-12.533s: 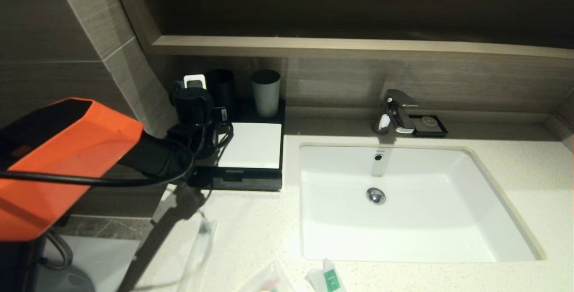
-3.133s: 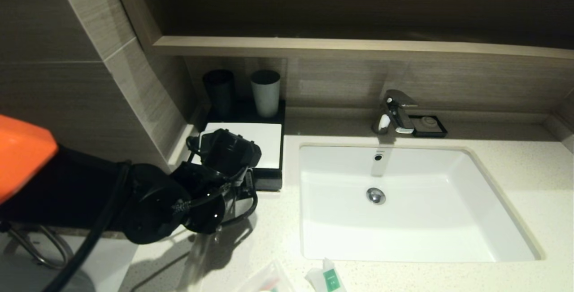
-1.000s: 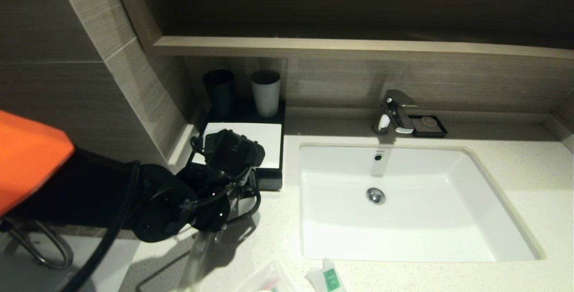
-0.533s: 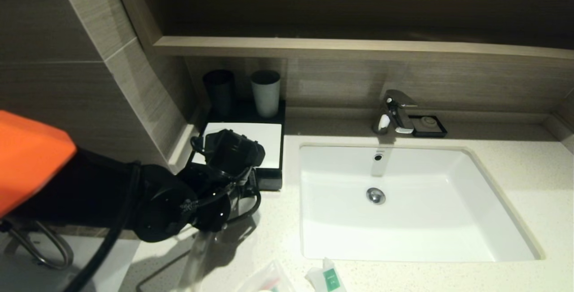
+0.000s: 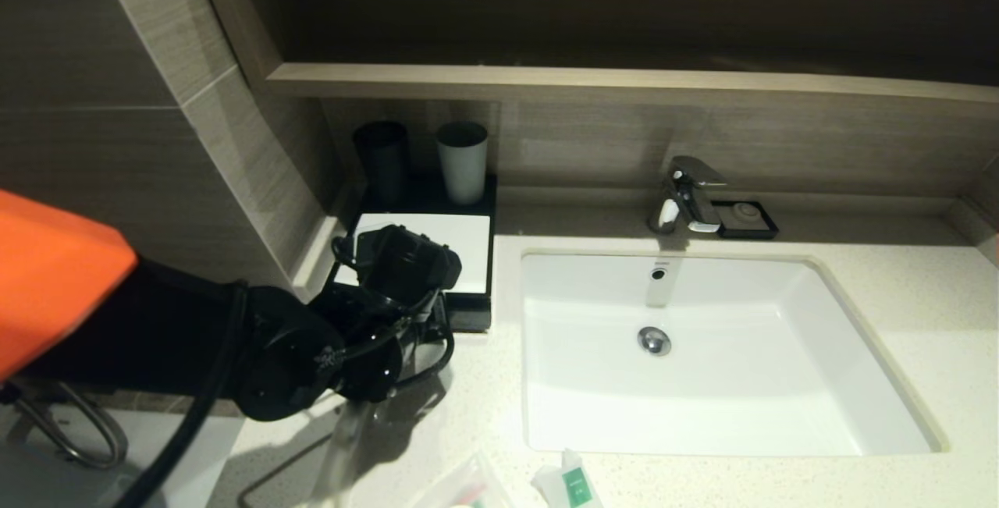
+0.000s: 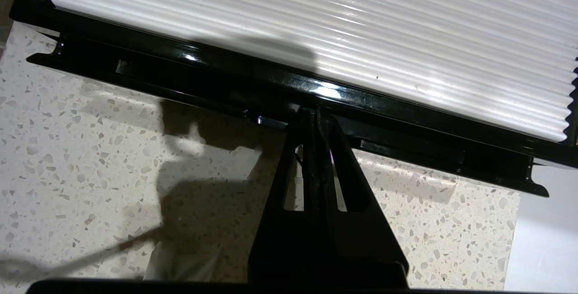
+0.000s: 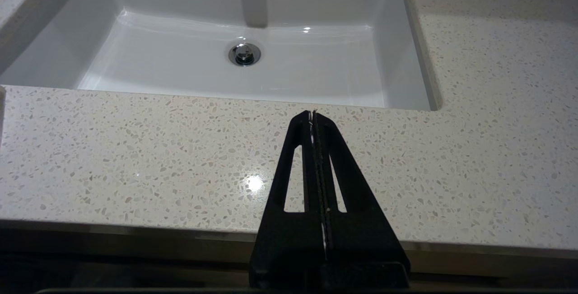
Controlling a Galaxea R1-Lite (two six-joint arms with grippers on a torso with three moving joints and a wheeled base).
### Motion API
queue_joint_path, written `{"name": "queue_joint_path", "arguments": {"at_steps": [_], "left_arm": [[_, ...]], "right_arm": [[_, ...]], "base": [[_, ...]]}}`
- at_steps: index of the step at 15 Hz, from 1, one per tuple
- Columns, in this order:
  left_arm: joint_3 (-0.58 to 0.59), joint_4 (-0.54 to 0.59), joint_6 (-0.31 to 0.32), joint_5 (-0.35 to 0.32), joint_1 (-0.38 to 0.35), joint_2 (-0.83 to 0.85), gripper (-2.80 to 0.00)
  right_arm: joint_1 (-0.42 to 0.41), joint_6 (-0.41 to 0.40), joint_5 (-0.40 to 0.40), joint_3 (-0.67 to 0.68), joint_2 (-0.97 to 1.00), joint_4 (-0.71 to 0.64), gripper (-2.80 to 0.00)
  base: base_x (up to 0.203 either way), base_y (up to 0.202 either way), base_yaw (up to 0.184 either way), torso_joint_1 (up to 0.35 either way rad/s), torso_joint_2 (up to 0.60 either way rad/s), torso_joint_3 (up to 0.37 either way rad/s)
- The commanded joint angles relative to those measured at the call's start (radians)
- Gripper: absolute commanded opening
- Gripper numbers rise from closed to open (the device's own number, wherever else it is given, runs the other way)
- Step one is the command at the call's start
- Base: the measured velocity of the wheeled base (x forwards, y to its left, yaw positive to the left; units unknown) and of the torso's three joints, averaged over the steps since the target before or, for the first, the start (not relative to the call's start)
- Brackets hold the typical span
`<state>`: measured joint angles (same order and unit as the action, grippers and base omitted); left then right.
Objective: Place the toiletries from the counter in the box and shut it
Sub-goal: Open the drawer
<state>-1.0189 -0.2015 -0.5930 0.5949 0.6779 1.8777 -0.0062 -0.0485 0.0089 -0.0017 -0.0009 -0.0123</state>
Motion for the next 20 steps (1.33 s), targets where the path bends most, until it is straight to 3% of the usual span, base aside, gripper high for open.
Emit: {"name": "queue_joint_path", "arguments": {"at_steps": [1, 20], "left_arm": [[0.0, -0.001, -0.004, 0.002, -0.001, 0.008, -2.8], [0.006, 0.022, 0.013, 0.002, -0.001, -0.006, -2.8]], "right_arm": [[0.0, -0.001, 0.0, 0.0, -0.001, 0.0, -2.8], [0.0, -0.001, 0.0, 0.0, -0.001, 0.0, -2.8]], "base": [[0.0, 0.0, 0.0, 0.0, 0.0, 0.0], [0.0, 0.0, 0.0, 0.0, 0.0, 0.0]]}}
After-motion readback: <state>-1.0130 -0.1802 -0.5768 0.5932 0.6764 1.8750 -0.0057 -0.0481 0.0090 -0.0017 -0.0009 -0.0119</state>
